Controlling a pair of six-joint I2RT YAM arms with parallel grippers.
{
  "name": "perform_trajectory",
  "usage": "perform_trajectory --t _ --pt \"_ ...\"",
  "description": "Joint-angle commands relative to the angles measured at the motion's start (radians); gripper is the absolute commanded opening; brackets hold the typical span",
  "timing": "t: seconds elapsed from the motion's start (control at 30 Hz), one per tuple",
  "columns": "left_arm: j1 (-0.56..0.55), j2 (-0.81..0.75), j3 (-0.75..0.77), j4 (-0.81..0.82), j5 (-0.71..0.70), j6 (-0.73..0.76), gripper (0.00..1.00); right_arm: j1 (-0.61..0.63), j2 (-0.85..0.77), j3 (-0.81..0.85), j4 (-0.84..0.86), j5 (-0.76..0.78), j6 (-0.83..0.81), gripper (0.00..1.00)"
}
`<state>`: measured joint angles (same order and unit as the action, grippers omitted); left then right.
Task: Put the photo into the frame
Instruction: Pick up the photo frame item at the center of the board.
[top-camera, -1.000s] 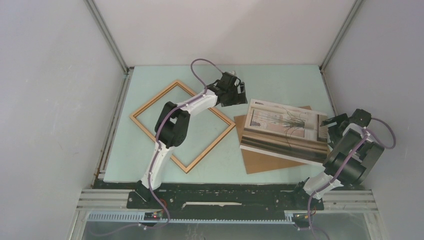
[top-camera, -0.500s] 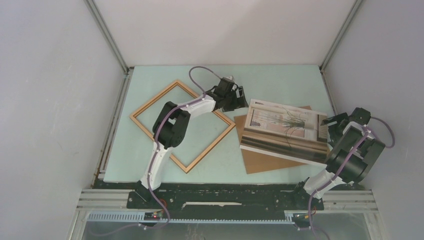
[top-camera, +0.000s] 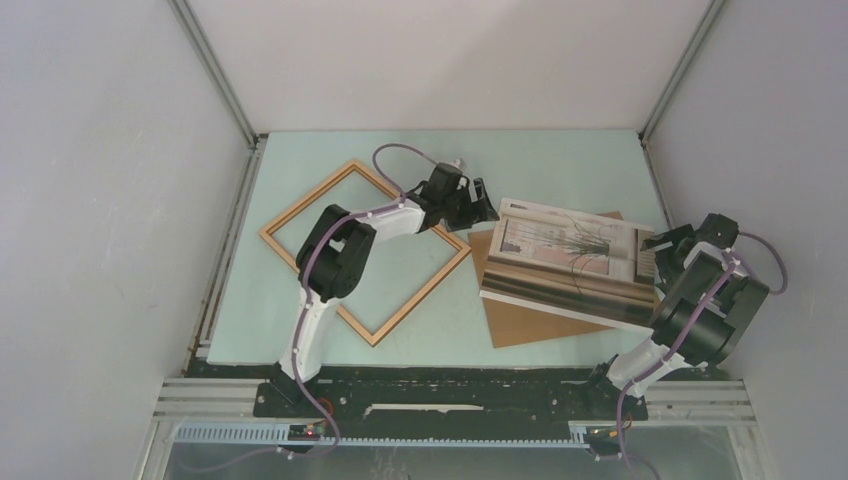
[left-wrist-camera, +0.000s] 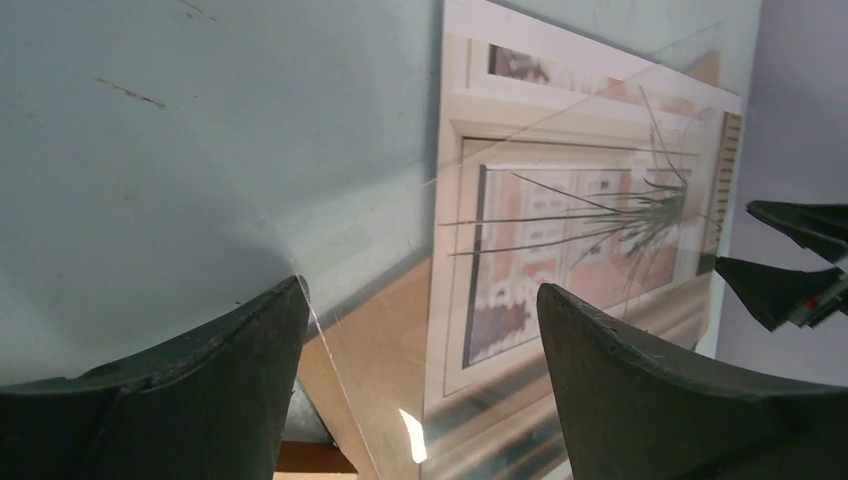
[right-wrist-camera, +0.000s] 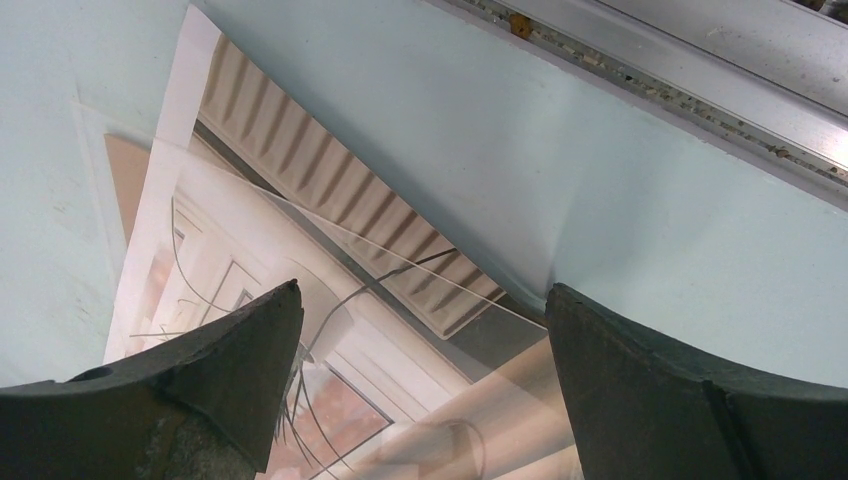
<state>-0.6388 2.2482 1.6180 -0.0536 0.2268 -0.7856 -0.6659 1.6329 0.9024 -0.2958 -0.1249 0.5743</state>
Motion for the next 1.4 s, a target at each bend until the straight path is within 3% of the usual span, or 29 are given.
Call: perform_trajectory --t 0.0,0.17,0.33,0.53,0.87,1.1,1.37 --pt "-0.003 -0.112 -0.068 0.159 0.073 -0.056 0.90 0.007 0.012 0.018 0.000 0.016 -0.006 0.99" --pt "-0.003 -0.151 -0.183 0.390 0.106 -0.145 0.89 0.008 0.016 0.018 0.005 0.009 -0.005 0.99" --pt "-0.004 -0.180 -0.272 0.517 0.116 -0.206 0.87 0.012 0.012 0.023 0.001 0.011 -0.009 0.99" --pt "-0.008 -0.173 -0.327 0.639 0.130 -0.277 0.75 0.015 0.007 0.022 0.001 0.009 -0.010 0.99" --pt "-0.028 -0.178 -0.299 0.469 -0.008 -0.183 0.38 0.021 -0.002 0.022 0.000 0.003 -0.011 0.99" --pt "-0.026 -0.175 -0.227 0.340 -0.047 -0.104 0.04 0.039 -0.032 0.022 -0.005 0.020 -0.026 0.99" --pt "-0.006 -0.280 -0.181 0.213 -0.049 -0.028 0.00 0.081 -0.181 0.031 -0.079 0.104 -0.044 1.00"
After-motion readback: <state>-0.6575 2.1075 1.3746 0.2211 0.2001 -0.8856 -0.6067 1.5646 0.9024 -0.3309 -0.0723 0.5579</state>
